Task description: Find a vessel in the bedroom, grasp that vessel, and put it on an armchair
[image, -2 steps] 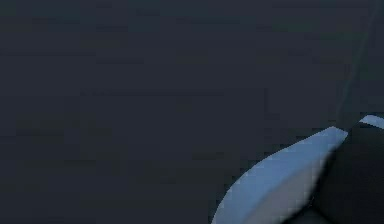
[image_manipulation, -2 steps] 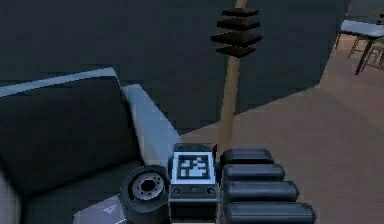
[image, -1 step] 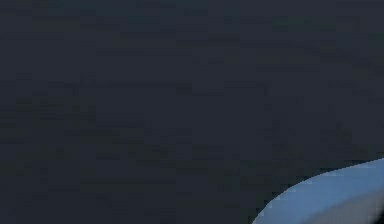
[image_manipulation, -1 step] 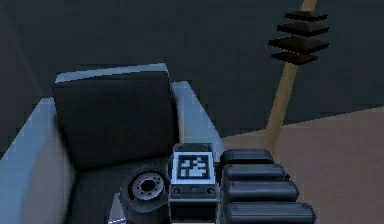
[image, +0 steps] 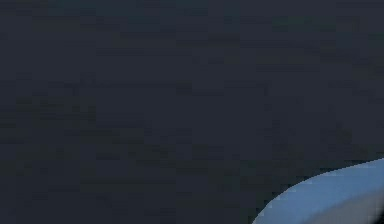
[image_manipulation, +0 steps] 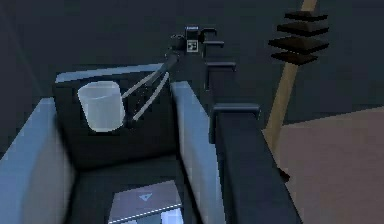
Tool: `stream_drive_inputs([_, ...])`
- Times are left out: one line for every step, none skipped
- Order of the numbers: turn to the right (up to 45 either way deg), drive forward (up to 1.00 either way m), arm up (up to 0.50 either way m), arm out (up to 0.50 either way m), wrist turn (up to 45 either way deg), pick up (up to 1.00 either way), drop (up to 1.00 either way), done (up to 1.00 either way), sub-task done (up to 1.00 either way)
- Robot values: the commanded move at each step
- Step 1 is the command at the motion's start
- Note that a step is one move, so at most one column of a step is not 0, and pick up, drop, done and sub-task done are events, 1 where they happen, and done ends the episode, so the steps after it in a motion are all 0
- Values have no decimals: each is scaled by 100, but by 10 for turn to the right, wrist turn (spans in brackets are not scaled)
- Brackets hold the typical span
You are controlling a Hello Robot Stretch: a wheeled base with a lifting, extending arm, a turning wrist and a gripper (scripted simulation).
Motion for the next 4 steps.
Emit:
stream_drive_inputs([0, 0, 0, 0, 390, 0, 0, 0, 0])
stream_drive_inputs([0, 0, -40, 0, 0, 0, 0, 0, 0])
stream_drive_inputs([0, 0, -32, 0, 0, 0, 0, 0, 0])
stream_drive_inputs([0, 0, 0, 0, 0, 0, 100, 0, 0])
